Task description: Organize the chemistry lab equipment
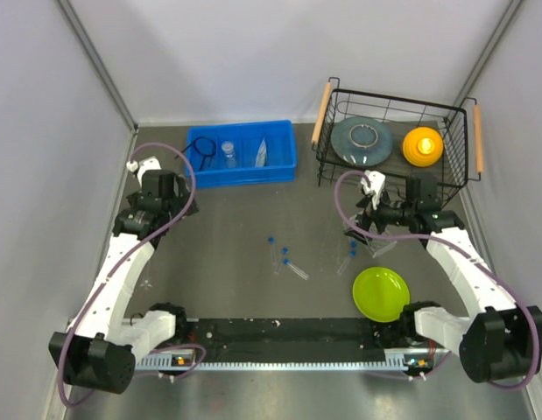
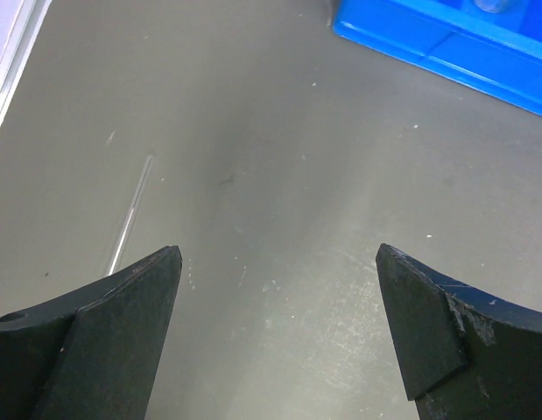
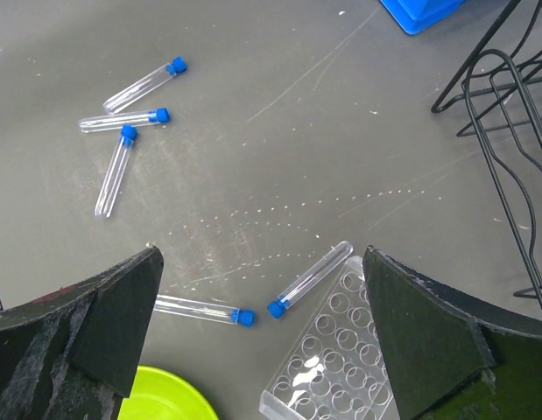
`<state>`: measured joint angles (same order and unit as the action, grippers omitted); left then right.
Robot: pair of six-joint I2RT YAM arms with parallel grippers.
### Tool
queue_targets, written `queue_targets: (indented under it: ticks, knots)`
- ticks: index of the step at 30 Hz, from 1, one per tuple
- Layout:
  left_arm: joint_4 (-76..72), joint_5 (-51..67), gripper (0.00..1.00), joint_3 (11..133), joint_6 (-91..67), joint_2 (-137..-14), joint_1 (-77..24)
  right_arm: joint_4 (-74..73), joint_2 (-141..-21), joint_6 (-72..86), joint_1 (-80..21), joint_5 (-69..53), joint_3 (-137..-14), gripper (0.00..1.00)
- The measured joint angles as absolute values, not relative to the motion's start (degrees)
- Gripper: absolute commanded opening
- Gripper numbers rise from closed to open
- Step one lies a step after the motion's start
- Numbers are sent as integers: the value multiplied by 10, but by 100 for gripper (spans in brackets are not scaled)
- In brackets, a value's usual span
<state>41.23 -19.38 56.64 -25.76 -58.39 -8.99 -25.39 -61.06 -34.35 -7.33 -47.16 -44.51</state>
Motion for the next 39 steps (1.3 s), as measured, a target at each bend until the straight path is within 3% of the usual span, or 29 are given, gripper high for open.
queue_targets:
  ticks: [18, 26, 30, 39]
  knots:
    - [507, -318, 98, 479, -494, -578, -41, -255, -658, -343, -52, -446, -445, 99]
    - [485, -311, 88, 455, -501, -626, 86, -257, -681, -343, -43, -436, -445, 99]
    - [472, -282, 74, 452, -495, -683, 126, -258, -687, -343, -40, -434, -445, 99]
    - [442, -246, 77, 449, -482, -775, 163, -259, -688, -345, -39, -434, -439, 99]
